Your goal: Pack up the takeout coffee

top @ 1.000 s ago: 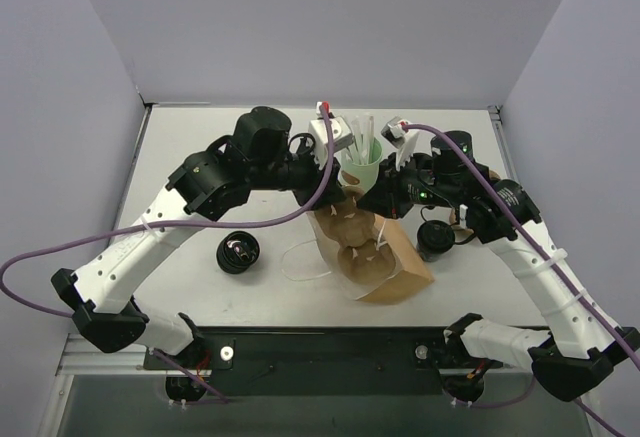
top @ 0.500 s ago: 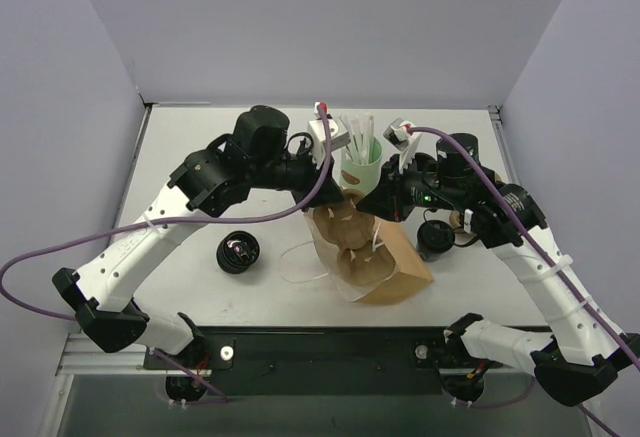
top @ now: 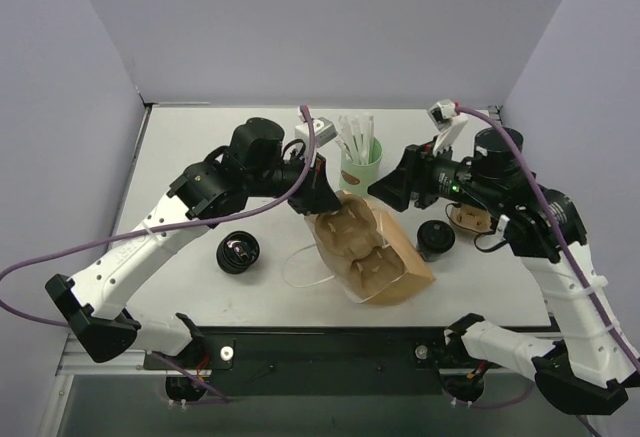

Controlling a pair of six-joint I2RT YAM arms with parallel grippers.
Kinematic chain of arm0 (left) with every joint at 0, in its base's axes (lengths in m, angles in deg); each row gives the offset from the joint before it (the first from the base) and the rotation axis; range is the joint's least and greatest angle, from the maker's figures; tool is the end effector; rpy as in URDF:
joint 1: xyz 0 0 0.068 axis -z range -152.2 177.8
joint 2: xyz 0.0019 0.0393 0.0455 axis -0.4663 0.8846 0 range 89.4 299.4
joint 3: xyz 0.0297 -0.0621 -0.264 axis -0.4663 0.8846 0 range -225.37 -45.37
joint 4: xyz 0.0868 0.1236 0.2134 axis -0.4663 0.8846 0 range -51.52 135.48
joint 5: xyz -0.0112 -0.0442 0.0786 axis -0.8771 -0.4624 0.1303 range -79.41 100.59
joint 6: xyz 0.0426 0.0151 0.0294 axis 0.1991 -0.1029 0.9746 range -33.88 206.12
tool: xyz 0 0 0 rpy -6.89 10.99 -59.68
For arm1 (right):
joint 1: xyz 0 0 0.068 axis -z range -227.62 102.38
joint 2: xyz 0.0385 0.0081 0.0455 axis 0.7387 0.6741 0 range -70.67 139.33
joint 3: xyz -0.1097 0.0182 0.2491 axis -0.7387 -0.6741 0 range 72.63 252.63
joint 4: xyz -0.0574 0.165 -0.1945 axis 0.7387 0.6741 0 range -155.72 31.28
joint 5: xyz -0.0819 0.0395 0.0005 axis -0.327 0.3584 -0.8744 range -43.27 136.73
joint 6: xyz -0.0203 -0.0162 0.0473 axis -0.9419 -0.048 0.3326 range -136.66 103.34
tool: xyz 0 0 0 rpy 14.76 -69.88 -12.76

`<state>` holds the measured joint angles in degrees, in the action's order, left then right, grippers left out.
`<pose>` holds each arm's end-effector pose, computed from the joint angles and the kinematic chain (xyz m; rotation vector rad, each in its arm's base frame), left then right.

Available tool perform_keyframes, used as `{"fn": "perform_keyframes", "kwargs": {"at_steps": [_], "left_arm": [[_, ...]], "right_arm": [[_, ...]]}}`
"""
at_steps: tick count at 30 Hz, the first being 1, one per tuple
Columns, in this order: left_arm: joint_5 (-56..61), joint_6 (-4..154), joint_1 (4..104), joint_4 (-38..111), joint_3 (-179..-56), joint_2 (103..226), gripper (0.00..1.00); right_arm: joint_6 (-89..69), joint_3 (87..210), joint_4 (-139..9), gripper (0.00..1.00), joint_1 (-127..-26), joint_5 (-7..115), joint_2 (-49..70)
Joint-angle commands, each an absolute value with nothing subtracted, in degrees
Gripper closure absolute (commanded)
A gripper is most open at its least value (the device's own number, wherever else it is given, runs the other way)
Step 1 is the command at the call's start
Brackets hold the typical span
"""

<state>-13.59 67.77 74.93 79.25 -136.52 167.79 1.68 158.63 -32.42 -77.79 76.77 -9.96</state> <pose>0.1842 -0.2198 0.4347 0.8197 2.0569 -1.1092 0.1557 0.1113 0.4880 -0.5915 1.7134 1.0622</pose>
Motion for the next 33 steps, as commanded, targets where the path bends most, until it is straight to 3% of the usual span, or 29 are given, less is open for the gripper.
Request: {"fn": "perform_keyframes", "kwargs": {"at_steps": [1, 9, 14, 24, 33], "left_arm": [[-12.3, 59.2, 75.1, 72.9, -134.0, 164.6, 1.00], [-3.1, 53.9, 77.4, 77.1, -133.2, 165.2, 1.00], [0.5, 49.4, 79.7, 77.8, -133.2, 165.0, 1.00], [8.4, 45.6, 82.6, 83.2, -134.8, 166.2, 1.00], [9.7, 44.9, 83.2, 79.1, -133.4, 165.8, 1.00]], "right_arm": [[7.3, 165.4, -25.4, 0.40, -76.9, 65.6, -13.0], [13.7, 174.4, -1.3, 0.40, -76.9, 52.1, -13.4], [19.1, 176.1, 11.6, 0.43, -76.9, 52.2, -12.7], [28.5, 164.4, 15.9, 0.47, -77.0, 58.1, -21.0], [35.4, 156.9, 12.0, 0.50, -77.1, 61.4, -27.0]]}}
